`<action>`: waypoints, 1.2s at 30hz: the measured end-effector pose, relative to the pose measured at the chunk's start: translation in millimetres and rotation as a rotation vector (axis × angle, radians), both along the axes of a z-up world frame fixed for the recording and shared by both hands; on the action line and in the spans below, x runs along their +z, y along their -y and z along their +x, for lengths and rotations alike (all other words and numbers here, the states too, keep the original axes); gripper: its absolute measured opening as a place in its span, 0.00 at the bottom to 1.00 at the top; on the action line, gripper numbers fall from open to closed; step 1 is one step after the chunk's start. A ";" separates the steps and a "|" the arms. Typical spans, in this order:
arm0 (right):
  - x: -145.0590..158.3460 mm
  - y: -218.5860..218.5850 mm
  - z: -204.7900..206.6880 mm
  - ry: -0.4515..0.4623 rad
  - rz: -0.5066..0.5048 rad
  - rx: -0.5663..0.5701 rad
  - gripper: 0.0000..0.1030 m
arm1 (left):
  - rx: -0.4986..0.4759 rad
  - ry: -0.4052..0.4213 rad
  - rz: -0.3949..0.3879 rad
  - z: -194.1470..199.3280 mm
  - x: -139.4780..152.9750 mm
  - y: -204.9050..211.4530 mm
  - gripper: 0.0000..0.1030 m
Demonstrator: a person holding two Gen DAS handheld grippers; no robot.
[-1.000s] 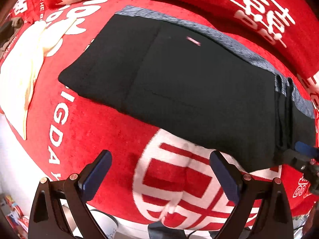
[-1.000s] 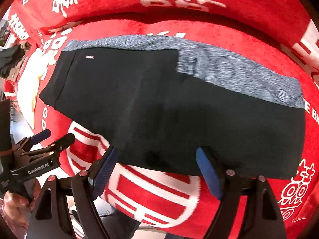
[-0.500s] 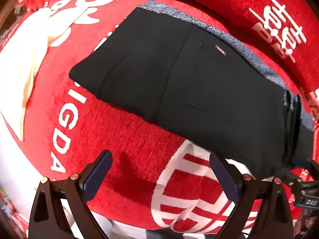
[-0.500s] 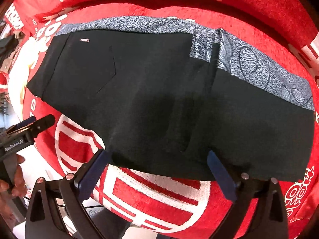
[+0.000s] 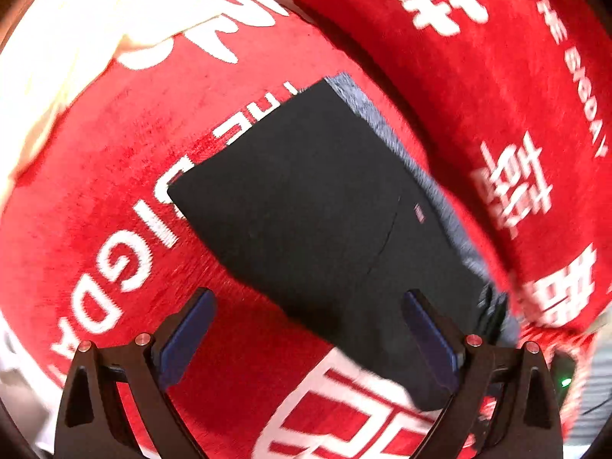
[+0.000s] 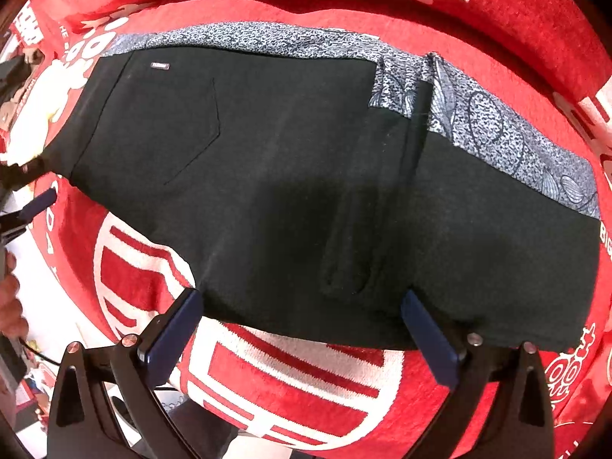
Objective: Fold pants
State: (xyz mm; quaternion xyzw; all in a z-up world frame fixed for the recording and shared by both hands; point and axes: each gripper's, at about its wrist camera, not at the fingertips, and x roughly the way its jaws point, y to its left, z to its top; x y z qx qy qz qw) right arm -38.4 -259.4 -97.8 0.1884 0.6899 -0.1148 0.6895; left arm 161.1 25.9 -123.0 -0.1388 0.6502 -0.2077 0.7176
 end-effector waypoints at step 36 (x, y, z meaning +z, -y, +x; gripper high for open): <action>61.0 -24.6 199.6 0.088 0.322 0.119 1.00 | -0.454 0.592 0.468 -46.5 37.3 115.0 0.35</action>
